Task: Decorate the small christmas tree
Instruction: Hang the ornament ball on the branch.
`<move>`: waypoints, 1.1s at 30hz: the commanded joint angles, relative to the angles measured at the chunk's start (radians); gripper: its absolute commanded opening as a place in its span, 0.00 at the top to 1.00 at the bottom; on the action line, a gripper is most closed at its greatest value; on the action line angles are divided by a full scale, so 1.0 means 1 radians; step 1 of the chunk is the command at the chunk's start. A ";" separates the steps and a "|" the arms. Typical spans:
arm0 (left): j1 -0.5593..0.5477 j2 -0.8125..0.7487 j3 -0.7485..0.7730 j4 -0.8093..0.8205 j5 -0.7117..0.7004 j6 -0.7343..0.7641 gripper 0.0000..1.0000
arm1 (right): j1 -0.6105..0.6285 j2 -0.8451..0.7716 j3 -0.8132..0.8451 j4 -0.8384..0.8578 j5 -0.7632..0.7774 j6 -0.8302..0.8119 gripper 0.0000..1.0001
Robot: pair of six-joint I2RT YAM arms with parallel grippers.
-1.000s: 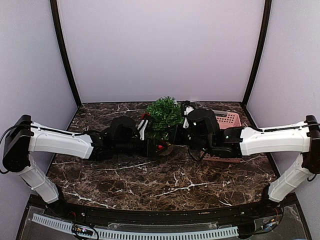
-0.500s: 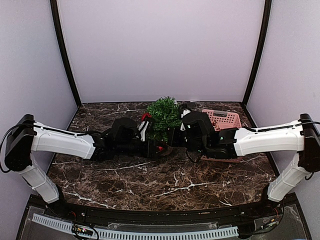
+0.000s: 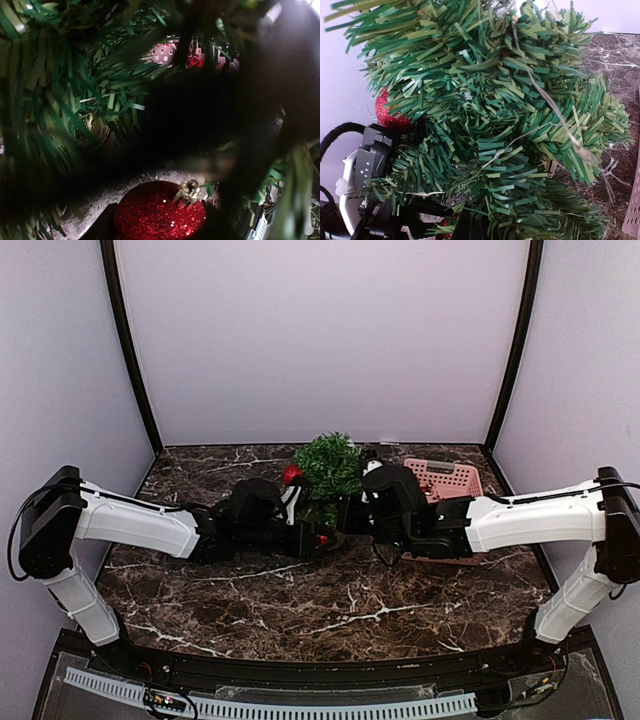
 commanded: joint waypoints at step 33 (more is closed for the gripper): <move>0.014 -0.330 -0.170 -0.137 -0.038 0.061 0.15 | 0.008 -0.093 0.029 0.012 -0.070 -0.027 0.62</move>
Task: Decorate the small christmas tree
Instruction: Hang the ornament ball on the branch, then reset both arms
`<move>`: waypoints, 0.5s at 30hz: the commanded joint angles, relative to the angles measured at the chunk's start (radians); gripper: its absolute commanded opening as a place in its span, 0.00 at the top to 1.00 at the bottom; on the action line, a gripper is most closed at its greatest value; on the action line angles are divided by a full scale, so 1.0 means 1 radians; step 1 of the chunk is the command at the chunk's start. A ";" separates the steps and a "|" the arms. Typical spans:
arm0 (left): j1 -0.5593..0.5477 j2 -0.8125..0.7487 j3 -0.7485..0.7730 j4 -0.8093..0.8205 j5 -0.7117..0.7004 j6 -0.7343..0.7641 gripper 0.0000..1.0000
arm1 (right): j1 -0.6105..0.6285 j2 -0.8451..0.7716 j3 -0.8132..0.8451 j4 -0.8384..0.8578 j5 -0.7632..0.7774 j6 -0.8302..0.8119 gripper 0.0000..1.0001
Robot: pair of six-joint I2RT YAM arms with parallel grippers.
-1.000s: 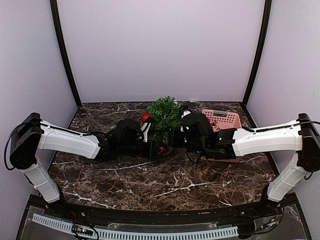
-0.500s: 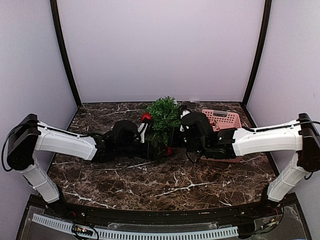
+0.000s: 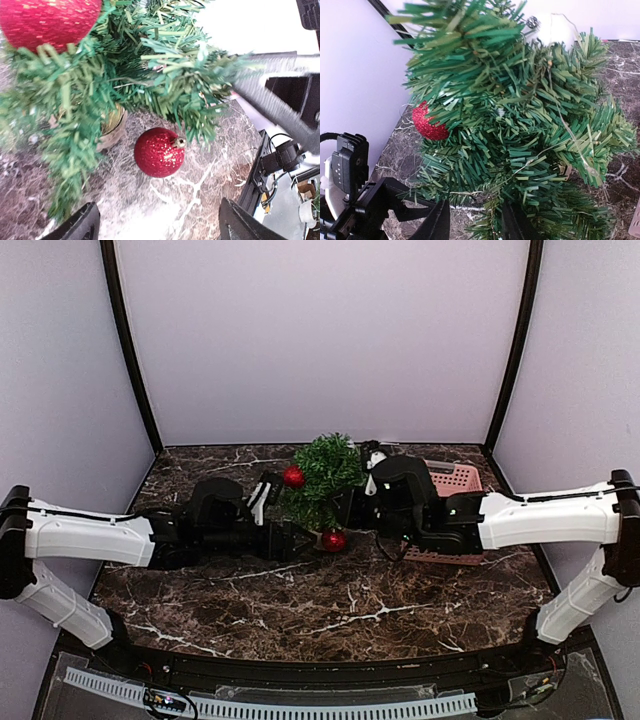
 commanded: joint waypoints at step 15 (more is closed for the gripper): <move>0.285 -0.244 0.136 -0.437 0.082 0.181 0.05 | -0.101 -0.228 -0.015 -0.119 -0.074 -0.234 0.27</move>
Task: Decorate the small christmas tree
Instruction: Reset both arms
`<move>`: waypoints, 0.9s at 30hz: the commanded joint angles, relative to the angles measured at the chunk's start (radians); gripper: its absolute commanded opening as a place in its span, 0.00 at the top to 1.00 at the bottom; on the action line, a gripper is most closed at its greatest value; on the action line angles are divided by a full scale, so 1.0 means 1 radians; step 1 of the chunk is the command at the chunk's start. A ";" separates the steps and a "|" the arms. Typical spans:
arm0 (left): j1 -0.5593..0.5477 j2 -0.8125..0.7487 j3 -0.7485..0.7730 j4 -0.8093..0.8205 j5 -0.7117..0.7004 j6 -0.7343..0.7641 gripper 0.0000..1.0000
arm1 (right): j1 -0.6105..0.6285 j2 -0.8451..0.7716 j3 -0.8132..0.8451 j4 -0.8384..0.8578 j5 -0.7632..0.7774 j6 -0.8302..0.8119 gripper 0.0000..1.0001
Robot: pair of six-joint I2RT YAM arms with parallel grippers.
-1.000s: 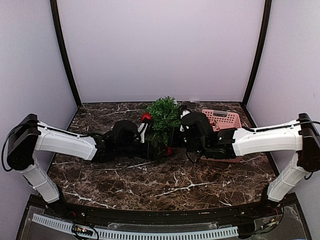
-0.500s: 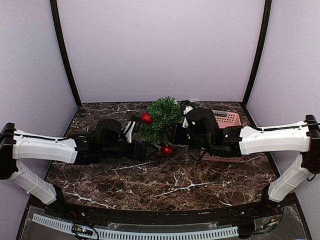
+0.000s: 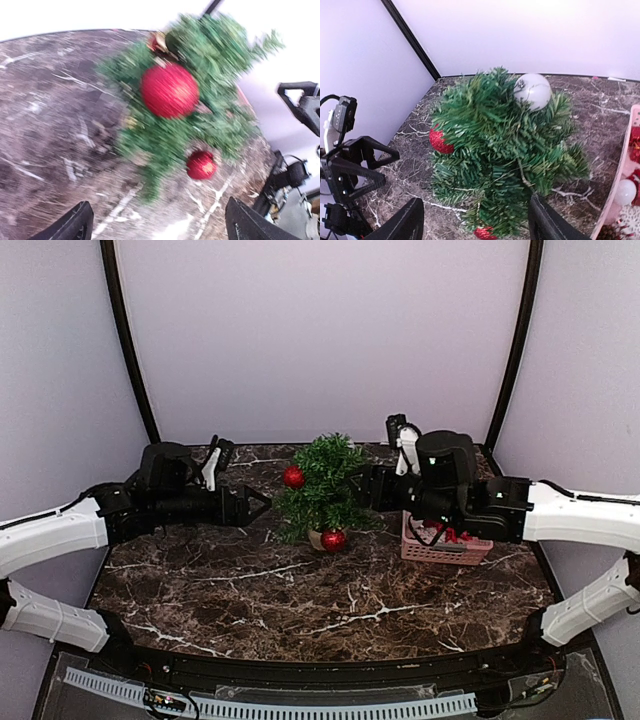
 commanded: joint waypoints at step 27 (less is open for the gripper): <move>0.956 -0.019 -0.453 0.680 -0.056 0.328 0.01 | -1.046 -0.143 -0.509 0.521 -0.415 -0.303 0.01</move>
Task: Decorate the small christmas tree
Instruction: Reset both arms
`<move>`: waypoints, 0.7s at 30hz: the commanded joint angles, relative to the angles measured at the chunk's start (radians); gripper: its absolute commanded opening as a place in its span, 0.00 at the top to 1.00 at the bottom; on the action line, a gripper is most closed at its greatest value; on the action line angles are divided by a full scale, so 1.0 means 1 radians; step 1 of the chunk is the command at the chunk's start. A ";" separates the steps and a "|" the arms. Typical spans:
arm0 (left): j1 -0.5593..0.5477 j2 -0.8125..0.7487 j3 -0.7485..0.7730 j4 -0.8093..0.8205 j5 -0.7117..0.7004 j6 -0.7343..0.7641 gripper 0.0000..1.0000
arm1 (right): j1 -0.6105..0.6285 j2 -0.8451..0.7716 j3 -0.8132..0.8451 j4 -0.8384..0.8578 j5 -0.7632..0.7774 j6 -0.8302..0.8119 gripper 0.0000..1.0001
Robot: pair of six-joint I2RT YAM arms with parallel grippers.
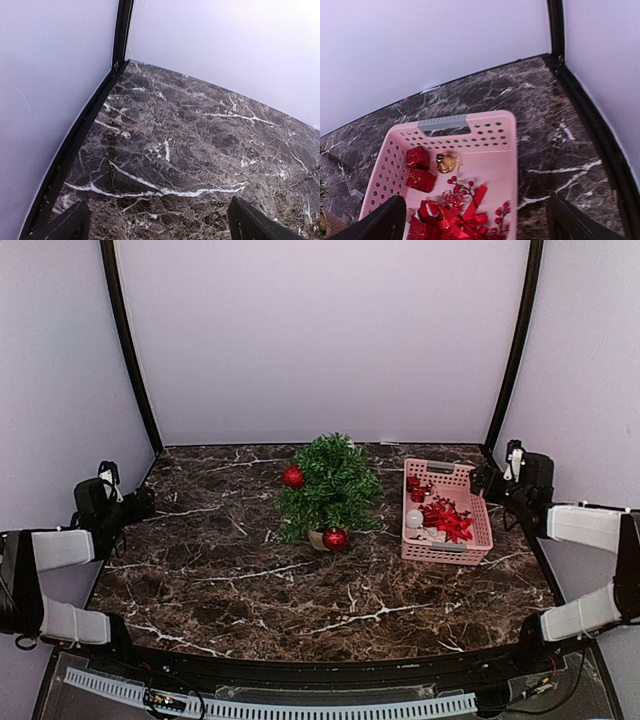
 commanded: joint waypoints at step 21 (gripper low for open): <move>0.005 -0.112 -0.240 0.340 -0.043 0.097 0.01 | -0.076 -0.178 -0.335 0.456 0.123 -0.180 0.02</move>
